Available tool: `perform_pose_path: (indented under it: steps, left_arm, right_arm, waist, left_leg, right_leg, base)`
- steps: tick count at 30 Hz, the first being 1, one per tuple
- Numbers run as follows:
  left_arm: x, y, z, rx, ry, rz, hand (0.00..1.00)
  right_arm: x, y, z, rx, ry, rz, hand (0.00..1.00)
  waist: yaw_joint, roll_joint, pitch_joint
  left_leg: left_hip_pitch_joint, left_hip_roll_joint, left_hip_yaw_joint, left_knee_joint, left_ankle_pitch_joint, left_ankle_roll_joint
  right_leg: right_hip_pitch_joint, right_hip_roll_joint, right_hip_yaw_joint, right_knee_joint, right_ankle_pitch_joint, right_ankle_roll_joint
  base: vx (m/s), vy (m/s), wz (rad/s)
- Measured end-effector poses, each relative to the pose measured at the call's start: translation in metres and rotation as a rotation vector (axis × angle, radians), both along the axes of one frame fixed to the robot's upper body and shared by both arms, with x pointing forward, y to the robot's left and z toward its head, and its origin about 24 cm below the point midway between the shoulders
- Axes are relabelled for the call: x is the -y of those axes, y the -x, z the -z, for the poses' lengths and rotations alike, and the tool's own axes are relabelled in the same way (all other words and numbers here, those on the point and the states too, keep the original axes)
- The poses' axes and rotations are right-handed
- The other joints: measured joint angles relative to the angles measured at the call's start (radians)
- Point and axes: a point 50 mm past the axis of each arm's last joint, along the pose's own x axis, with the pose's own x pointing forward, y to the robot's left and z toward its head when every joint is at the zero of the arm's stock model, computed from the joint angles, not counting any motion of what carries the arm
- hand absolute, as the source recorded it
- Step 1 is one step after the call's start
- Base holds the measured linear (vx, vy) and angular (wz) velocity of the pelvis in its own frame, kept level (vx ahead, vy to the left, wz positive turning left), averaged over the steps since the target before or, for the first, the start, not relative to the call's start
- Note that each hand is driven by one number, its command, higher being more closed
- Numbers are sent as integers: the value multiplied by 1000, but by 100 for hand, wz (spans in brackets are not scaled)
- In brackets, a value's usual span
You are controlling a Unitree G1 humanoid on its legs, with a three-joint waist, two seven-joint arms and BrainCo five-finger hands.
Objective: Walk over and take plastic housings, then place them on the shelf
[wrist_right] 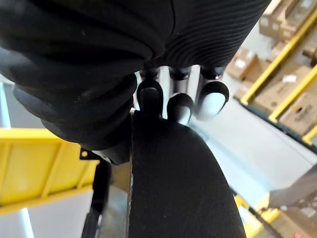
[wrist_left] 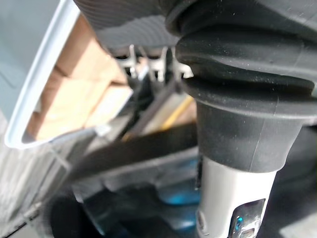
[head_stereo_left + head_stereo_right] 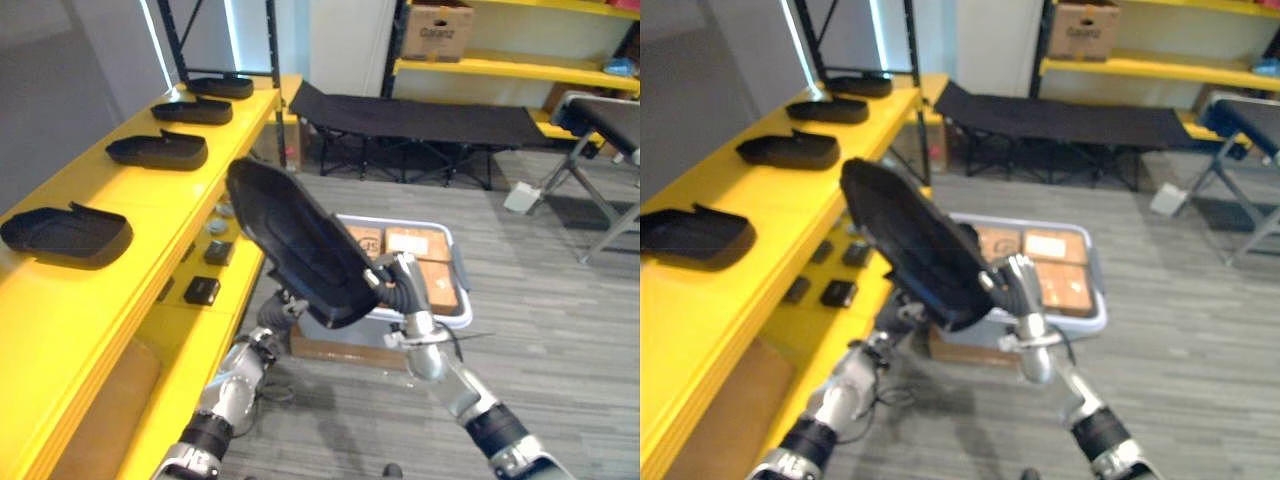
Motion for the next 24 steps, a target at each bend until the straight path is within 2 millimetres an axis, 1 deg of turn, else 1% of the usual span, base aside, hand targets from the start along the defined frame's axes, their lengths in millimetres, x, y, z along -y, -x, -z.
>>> perform_pose_path:
  steps: [3,8,9,16,19,24]
  left_arm:
    - [2,-3,-4,3,0,-12,0]
    - [4,-4,-8,-3,2,-42,0]
    - [4,-5,-10,-6,1,-55,100]
    - [9,-10,-14,-32,15,-105,100]
    - [10,-10,-14,-48,55,-115,100]
    - [9,-11,-14,-79,122,-142,100]
  right_arm:
    - [-6,4,5,-20,-7,-18,100]
    - [-7,4,8,-33,-14,-9,100]
    - [-7,4,10,-39,-15,-7,100]
    - [-9,4,14,-56,-15,-9,100]
    - [-10,5,15,-60,-21,-14,100]
    - [-19,11,15,-39,-71,-41,100]
  waist:
    - [0,0,0]
    - [1,0,0]
    - [2,0,0]
    - [4,0,0]
    - [5,0,0]
    - [5,-1,0]
  left_leg:
    - [0,0,-5,1,0,0]
    - [-2,0,-10,1,0,0]
    - [-2,0,-10,0,0,0]
    - [-3,0,-11,0,0,0]
    - [-3,0,-12,0,0,0]
    - [-3,0,-13,0,0,0]
  right_leg:
    - [4,0,-6,0,-5,-1]
    - [6,-1,-18,0,-5,-4]
    - [6,-1,-18,0,-4,-5]
    - [7,-1,-21,0,-1,-1]
    - [7,-1,-22,0,-3,-3]
    - [8,-2,-24,0,-4,-5]
  base:
    - [-13,10,3]
    - [-2,8,1]
    - [0,0,0]
    - [0,0,0]
    - [0,0,0]
    - [0,0,0]
